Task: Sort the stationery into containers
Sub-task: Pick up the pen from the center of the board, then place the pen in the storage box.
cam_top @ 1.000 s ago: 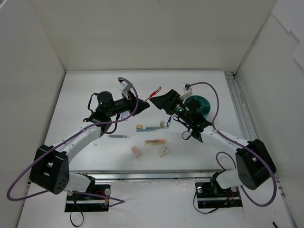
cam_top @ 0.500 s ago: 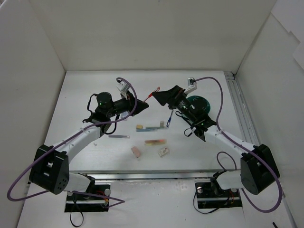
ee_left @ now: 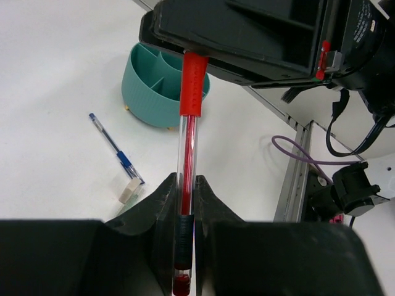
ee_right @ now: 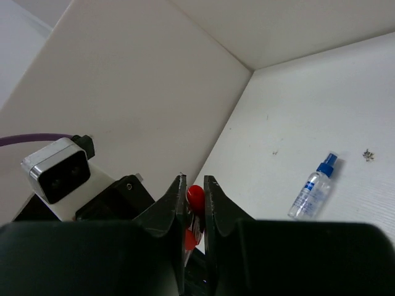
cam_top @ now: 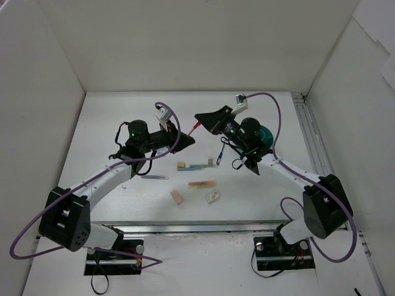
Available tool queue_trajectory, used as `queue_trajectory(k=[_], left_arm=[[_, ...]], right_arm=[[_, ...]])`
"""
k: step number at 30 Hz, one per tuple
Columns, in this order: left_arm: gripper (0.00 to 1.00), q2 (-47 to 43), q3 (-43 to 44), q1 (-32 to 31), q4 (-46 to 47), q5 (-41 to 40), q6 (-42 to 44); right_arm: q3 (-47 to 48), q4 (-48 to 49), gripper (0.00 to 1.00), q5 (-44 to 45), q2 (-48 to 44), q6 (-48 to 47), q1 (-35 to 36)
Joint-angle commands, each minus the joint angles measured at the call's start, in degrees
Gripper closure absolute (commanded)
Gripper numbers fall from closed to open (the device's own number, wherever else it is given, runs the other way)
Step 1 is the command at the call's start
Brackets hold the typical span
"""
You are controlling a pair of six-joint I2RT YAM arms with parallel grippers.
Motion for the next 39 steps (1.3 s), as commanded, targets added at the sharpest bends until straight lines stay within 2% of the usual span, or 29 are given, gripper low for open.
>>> queue_trajectory(k=[1, 3, 4, 6, 7, 8, 11, 14, 18, 21, 24, 27, 33, 39], left_arm=[[1.0, -1.0, 3.75, -0.38, 0.51, 1.11, 0.0], [0.95, -0.74, 6.11, -0.38, -2.48, 1.81, 1.57], [0.74, -0.65, 6.82, -0.38, -4.85, 2.07, 2.1], [0.43, -1.08, 7.88, -0.38, -6.71, 2.6, 3.51], [0.13, -1.44, 7.88, -0.38, -8.11, 2.69, 3.95], [0.03, -1.79, 7.88, -0.38, -8.65, 2.52, 4.39], [0.0, -3.9, 7.62, -0.38, -11.46, 1.38, 6.76], [0.0, -6.44, 7.79, -0.38, -17.43, -4.32, 9.13], [0.0, -10.58, 8.06, 0.23, -26.03, -17.57, 11.16], [0.0, -12.68, 7.36, 0.76, -27.63, -24.7, 11.42], [0.0, -14.0, 6.83, 0.76, -30.62, -28.15, 13.35], [0.0, -14.54, 6.39, 1.29, -30.8, -28.86, 13.71], [0.0, -14.36, 5.07, 1.29, -30.27, -28.6, 14.76], [0.0, -11.82, 5.6, 1.29, -30.01, -26.75, 15.29]], right_arm=[[2.0, 4.53, 1.0, 1.89, -3.41, -4.96, 0.77], [0.94, 4.53, 1.0, 3.2, -4.46, -6.02, 0.85], [0.85, 4.36, 1.0, 3.65, -4.82, -7.94, 0.85], [-0.37, 4.36, 1.0, 4.44, -6.48, -10.05, 0.68], [-0.81, 4.01, 1.0, 6.1, -7.18, -12.5, 0.68], [-1.95, 3.66, 1.0, 7.24, -8.67, -13.31, 0.24], [-3.8, 0.41, 1.0, 11.9, -12.45, -16.91, -2.48], [-3.9, -7.13, 1.0, 17.61, -16.66, -23.93, -4.86], [-1.09, -25.3, 1.0, 33.66, -19.58, -36.84, -6.0], [-0.9, -29.65, 1.0, 41.93, -19.85, -41.34, -6.18], [-4.4, -27.56, 1.0, 45.83, -19.24, -45.21, -7.14], [-6.26, -22.91, 1.0, 44.35, -17.83, -47.68, -8.55], [-7.76, -13.85, 1.0, 45.92, -13.0, -50.76, -9.78], [-7.84, -11.99, 1.0, 44.79, -8.78, -52.79, -10.92]])
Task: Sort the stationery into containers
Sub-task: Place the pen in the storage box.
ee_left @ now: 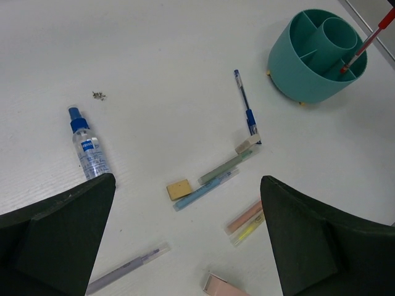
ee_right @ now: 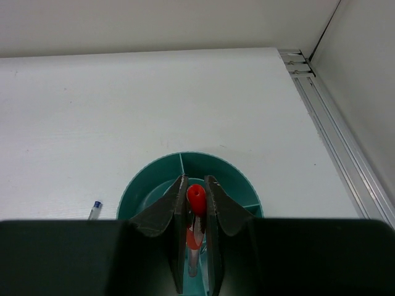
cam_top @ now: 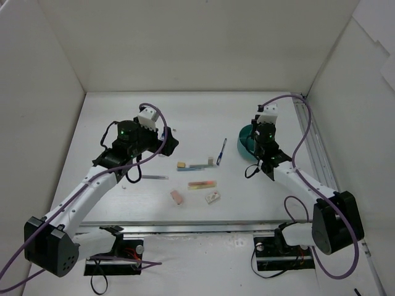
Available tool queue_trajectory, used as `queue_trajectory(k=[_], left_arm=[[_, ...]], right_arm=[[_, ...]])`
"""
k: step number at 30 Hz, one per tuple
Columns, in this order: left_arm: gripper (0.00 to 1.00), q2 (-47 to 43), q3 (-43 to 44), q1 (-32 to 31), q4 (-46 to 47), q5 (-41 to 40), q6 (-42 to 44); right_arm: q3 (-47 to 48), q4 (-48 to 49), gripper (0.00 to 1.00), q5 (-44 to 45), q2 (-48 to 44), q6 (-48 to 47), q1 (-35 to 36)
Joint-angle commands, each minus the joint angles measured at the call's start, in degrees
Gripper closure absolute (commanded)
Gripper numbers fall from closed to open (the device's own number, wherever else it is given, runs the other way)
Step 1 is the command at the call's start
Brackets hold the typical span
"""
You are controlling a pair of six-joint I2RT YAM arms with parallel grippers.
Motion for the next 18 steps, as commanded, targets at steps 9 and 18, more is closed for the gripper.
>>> queue_trajectory(k=[9, 18], left_arm=[[0.0, 3.57, 2.53, 0.33, 0.47, 1.65, 2.6], [0.0, 1.99, 0.77, 0.33, 0.74, 1.2, 4.97]], right_arm=[[-2.48, 7.64, 0.77, -4.74, 2.36, 1.99, -1.46], [7.66, -20.0, 0.02, -27.39, -3.01, -12.49, -1.29]])
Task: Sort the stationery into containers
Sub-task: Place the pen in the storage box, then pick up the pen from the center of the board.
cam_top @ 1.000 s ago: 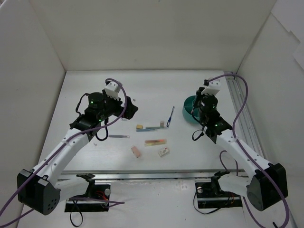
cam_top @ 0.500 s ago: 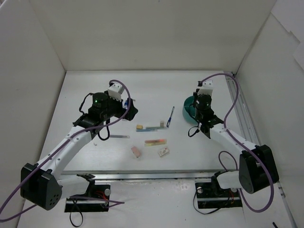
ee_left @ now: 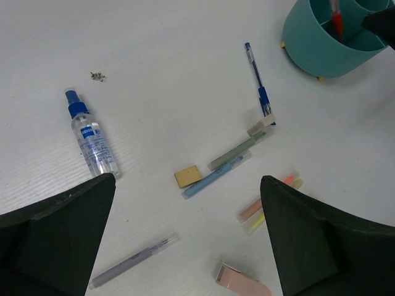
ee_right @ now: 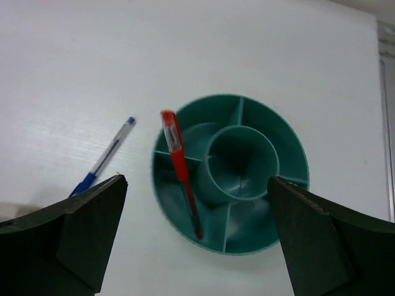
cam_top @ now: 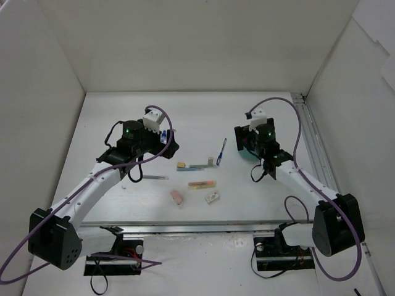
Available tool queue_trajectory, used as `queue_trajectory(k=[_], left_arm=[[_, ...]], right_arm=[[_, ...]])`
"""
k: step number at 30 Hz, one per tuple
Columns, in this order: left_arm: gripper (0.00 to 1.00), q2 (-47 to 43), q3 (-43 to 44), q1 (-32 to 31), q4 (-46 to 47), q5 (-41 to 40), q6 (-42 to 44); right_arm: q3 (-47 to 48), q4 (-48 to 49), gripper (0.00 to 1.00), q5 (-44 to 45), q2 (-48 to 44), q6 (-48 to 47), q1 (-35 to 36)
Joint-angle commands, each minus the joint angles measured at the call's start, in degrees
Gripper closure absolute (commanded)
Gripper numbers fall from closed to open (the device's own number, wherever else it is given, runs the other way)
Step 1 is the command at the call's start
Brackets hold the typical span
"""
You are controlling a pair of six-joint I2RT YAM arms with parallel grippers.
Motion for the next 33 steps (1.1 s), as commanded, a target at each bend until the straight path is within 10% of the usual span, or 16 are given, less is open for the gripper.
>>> queue_trajectory(k=[1, 7, 19, 33], left_arm=[[0.0, -2.08, 0.66, 0.3, 2.22, 0.7, 2.28], [0.0, -2.96, -0.13, 0.3, 1.26, -0.08, 3.16], [0.0, -4.98, 0.04, 0.3, -2.7, -5.79, 4.75], [0.0, -7.97, -2.68, 0.3, -5.51, -10.01, 2.9]], right_arm=[[11.61, -14.85, 0.02, -18.88, -2.26, -11.04, 0.0], [27.26, -40.69, 0.02, -25.63, 3.19, -35.34, 2.99], [48.28, -61.54, 0.02, -16.5, 20.24, -74.91, 8.44], [50.48, -69.91, 0.02, -30.09, 37.55, -91.21, 9.49]])
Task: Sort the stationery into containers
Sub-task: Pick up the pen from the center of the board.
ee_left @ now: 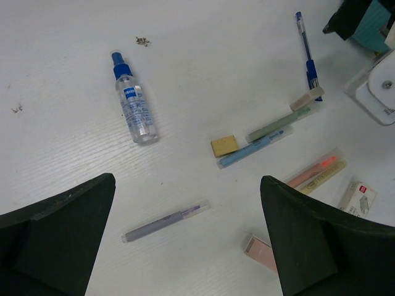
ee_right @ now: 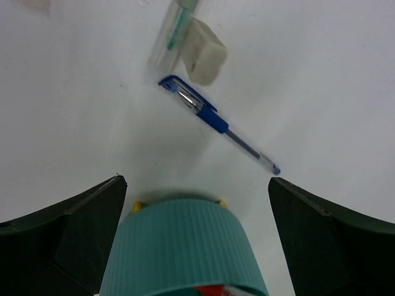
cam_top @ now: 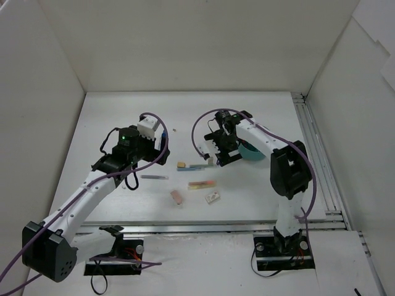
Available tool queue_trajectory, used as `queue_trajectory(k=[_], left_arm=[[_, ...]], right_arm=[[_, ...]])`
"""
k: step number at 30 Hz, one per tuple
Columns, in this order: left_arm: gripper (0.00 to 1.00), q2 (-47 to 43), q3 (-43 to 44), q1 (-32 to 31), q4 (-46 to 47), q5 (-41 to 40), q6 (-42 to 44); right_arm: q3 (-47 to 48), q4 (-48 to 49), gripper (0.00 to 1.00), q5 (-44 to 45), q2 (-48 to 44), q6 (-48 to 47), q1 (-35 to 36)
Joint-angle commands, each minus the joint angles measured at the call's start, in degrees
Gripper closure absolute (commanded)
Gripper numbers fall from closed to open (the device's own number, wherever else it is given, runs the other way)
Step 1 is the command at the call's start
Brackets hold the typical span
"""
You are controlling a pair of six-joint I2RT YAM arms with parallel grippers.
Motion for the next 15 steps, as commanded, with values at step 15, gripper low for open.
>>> queue_trajectory(k=[15], left_arm=[[0.0, -1.3, -0.09, 0.33, -0.88, -5.18, -0.11]], right_arm=[[2.96, 0.31, 0.36, -6.26, 8.95, -5.28, -0.28]])
